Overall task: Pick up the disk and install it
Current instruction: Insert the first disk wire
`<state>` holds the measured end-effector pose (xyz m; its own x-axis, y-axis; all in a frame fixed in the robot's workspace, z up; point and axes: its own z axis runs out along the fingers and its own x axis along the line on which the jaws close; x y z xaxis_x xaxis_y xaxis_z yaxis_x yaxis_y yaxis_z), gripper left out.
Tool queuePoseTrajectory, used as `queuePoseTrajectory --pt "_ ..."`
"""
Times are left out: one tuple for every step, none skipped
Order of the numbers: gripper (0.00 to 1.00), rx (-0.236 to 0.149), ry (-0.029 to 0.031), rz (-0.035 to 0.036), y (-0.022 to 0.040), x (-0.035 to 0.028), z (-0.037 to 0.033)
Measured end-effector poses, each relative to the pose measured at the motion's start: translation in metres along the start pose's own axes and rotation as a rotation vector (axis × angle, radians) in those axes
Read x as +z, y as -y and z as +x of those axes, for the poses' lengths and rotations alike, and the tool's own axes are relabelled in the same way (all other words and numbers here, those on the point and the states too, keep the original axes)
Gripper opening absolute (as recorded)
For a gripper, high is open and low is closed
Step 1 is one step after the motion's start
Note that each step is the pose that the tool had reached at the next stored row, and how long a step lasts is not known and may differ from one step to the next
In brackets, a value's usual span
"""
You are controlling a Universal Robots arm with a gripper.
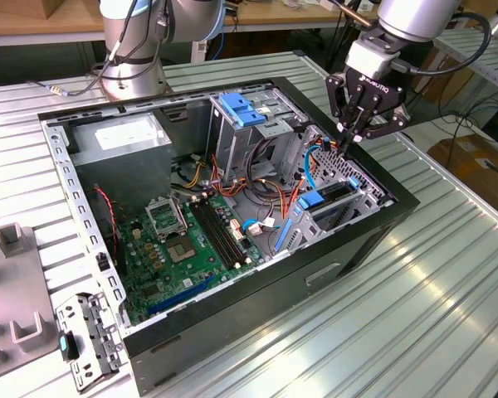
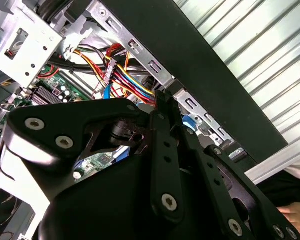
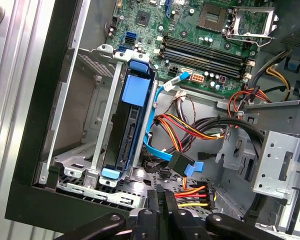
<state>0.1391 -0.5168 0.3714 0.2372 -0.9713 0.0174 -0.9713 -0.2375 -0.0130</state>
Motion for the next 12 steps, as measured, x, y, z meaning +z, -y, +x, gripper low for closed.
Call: queuePoseTrajectory --pt "0.16 0.001 0.0 0.0 0.0 0.0 0.0" --pt "0.16 0.006 0.0001 -0.0001 -0.0004 0.0001 -0.0001" --pt "0.16 0.014 0.0 -0.0002 -0.0005 0.0001 -0.0001" --pt "0.16 0.023 -0.0002 -0.0004 -0.0007 0.0 -0.0002" --pt "0.16 0.034 -0.0005 -0.0006 -0.0009 0.0 -0.0002" --pt "0.16 0.046 -0.0005 -0.0008 -0.0011 0.0 -0.0003" --pt "0.16 0.062 -0.0007 -0.0011 -0.0014 0.0 -0.0003" --pt "0.16 0.073 -0.0009 -0.0013 -0.0021 0.0 -0.0006" --pt "0.16 0.079 -0.001 -0.0014 -0.0029 0.0001 -0.0008" --pt "0.16 0.082 -0.0011 -0.0015 -0.0038 0.0 -0.001" --pt "0.16 0.085 -0.001 -0.0015 -0.0056 0.0002 -0.0014" --pt "0.16 0.087 -0.0011 -0.0015 -0.0066 0.0003 -0.0016"
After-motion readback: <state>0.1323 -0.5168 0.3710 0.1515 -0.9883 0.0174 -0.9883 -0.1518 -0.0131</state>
